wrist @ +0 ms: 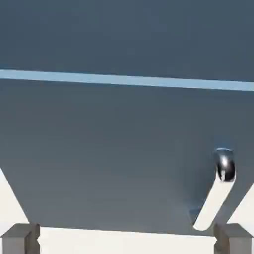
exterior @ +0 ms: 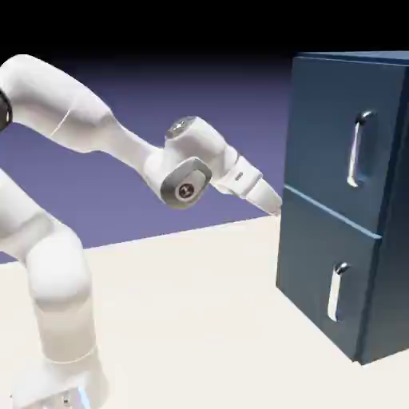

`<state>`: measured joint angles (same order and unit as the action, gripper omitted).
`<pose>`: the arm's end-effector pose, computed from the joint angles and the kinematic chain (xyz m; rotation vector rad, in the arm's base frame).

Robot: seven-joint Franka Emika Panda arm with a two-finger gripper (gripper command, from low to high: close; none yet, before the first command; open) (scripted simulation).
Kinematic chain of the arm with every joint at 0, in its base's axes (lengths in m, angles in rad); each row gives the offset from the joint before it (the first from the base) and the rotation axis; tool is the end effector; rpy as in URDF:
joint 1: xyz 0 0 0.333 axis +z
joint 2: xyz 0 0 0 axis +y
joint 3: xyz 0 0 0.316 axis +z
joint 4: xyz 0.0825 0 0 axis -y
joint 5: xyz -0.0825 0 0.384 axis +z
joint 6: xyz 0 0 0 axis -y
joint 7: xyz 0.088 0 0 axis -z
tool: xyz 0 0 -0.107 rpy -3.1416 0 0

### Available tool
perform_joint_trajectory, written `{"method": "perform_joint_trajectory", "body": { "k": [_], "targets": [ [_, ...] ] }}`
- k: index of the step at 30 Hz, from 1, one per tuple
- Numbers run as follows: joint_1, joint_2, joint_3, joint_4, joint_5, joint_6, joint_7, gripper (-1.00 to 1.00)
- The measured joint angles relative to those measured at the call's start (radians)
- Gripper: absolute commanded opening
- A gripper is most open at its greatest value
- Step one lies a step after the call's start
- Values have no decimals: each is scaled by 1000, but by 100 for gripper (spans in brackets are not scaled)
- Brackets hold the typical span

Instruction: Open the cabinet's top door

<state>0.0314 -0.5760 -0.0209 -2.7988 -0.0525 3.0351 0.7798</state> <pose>0.3904 0.0079 0.4657 -2.4756 0.9333 -1.0578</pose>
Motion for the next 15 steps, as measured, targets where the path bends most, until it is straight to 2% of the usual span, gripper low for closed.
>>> {"method": "perform_joint_trajectory", "body": {
  "k": [15],
  "targets": [
    [242,-75,-260,139,-652,-24,483,0]
  ]
}}
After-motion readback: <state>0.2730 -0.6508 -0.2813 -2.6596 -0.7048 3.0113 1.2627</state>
